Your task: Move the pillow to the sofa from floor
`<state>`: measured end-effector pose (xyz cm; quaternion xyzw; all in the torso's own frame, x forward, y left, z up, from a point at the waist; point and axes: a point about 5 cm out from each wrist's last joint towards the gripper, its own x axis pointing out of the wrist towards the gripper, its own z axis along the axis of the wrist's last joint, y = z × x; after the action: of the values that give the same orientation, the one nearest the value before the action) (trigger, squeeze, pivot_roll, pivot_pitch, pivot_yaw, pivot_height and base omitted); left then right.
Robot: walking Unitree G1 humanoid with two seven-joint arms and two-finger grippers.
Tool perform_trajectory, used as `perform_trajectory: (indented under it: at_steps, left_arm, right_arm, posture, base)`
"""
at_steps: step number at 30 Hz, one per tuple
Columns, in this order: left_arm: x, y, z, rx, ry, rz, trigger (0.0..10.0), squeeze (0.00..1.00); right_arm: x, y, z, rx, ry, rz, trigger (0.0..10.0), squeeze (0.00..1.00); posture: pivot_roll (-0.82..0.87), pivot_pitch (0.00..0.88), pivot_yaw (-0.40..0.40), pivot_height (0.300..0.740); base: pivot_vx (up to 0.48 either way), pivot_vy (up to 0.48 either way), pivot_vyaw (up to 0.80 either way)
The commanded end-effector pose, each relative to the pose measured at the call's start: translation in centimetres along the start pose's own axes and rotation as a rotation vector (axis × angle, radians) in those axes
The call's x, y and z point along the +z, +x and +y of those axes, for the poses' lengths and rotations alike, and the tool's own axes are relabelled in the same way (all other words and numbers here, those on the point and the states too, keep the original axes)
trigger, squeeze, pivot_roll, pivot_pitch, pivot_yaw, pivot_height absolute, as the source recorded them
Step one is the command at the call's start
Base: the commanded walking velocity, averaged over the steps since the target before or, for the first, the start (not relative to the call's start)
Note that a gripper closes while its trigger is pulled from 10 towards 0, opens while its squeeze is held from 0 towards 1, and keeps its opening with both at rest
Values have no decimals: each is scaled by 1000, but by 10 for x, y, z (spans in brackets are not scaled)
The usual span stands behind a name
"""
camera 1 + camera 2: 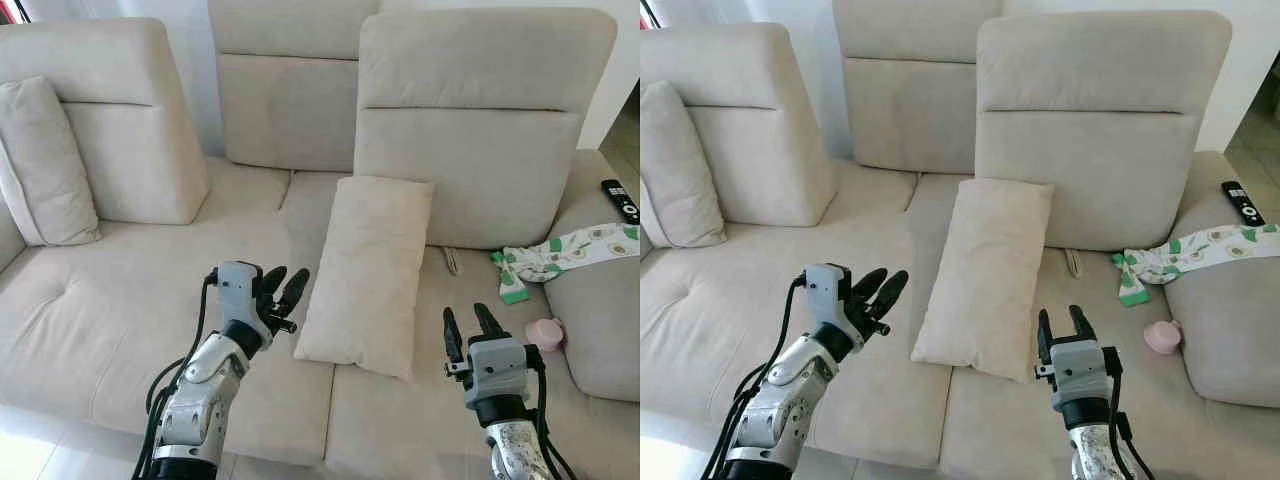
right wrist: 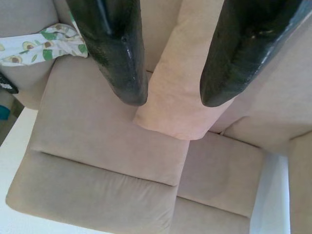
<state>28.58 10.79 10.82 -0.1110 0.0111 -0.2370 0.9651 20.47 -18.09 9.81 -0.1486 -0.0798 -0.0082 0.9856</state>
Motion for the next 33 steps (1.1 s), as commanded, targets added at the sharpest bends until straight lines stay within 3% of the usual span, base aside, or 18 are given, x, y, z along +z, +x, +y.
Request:
perform_trajectory:
  at_steps: [1, 10, 33]
  left_arm:
    - [0, -4, 4, 24, 9, 0, 10000, 0]
    - [-2, -6, -3, 33, 17, 12, 10000, 0]
    - [1, -5, -4, 19, 37, 11, 10000, 0]
  right_arm:
    - [-2, 0, 3, 9, 21, 6, 10000, 0]
    - [0, -2, 8, 47, 67, -16, 10000, 0]
    - [-3, 1, 11, 43, 88, -27, 10000, 0]
  posture:
    - [-89, 0, 70, 740]
    - [-87, 0, 66, 740]
    - [-83, 0, 82, 740]
  base:
    - [0, 0, 0]
    - [0, 0, 0]
    - [0, 0, 0]
